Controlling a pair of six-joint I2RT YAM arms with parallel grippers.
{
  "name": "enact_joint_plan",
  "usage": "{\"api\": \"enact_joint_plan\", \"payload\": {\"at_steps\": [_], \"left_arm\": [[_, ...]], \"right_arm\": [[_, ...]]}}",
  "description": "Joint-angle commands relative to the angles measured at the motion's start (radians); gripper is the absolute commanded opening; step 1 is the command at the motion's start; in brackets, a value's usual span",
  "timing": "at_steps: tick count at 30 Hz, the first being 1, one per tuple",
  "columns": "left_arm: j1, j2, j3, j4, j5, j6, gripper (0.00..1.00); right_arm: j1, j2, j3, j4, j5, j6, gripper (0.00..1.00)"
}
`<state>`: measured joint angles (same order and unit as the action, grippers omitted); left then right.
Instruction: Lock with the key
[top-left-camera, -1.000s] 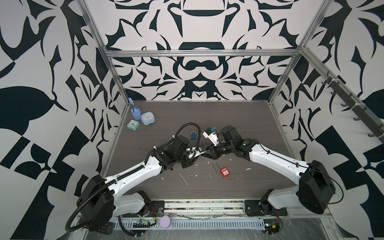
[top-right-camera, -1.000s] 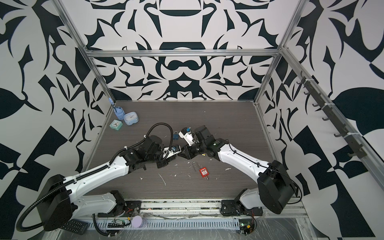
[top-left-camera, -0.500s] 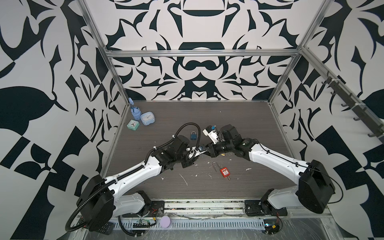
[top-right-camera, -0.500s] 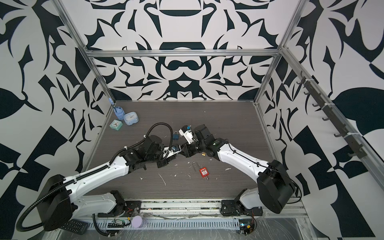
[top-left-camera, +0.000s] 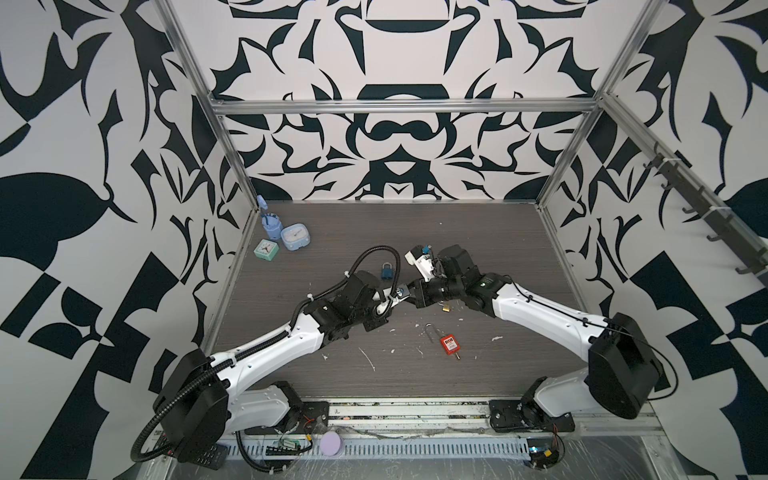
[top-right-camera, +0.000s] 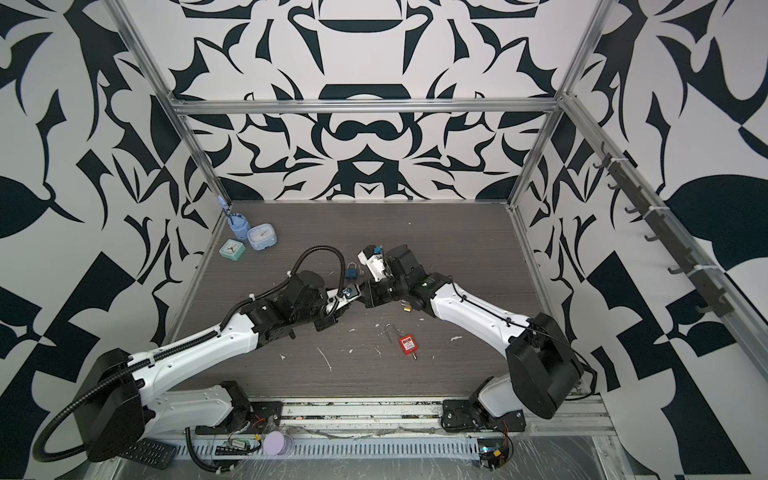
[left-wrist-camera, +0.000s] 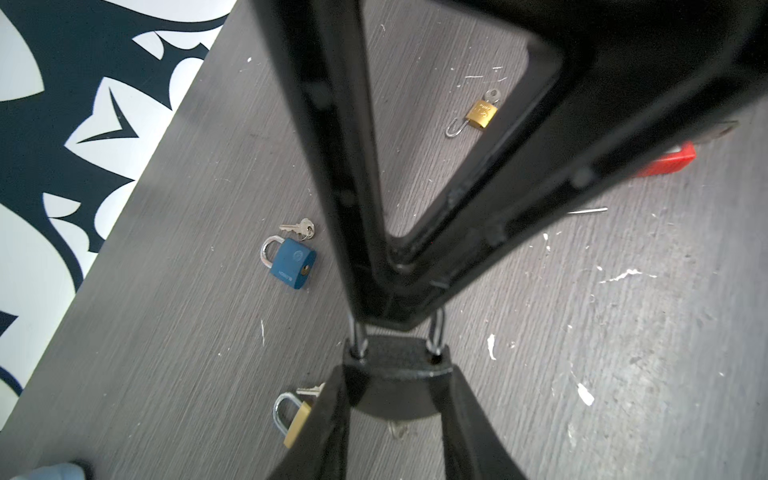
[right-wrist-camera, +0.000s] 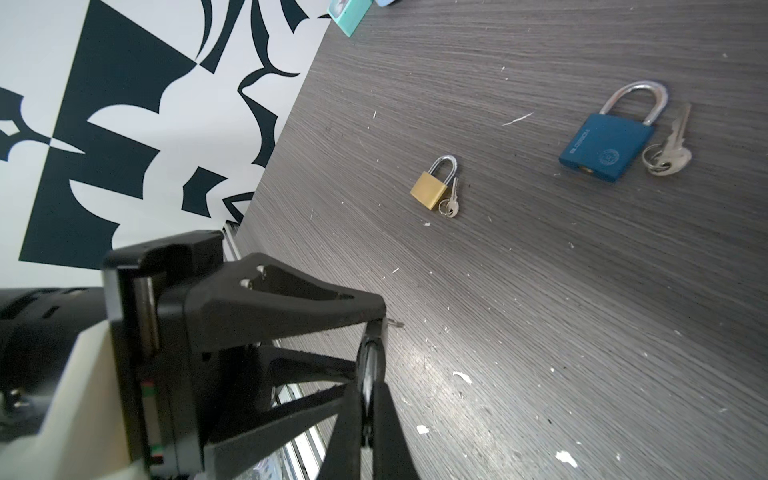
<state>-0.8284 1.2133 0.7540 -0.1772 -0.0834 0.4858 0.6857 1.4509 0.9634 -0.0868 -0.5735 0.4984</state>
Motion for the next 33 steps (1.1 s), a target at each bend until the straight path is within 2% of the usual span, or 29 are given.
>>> {"api": "enact_joint_plan", "payload": {"at_steps": [1,12,29,33], "left_arm": [[-0.012,-0.018,-0.010,0.155,-0.021,-0.014,0.00],[-0.013,-0.049,-0.004,0.211,0.062,-0.052,0.00],[-0.012,-0.051,0.061,0.320,0.074,-0.099,0.00],[-0.012,-0.050,0.082,0.353,0.037,-0.121,0.00]], "right_arm": [[0.007,0.010,0.028,0.004,-0.025,0.034,0.00],[0.006,0.037,0.013,0.004,-0.028,0.023,0.00],[0.008,0.107,-0.026,0.045,-0.045,0.032,0.00],[0.008,0.125,-0.044,0.071,-0.049,0.043,0.00]]}}
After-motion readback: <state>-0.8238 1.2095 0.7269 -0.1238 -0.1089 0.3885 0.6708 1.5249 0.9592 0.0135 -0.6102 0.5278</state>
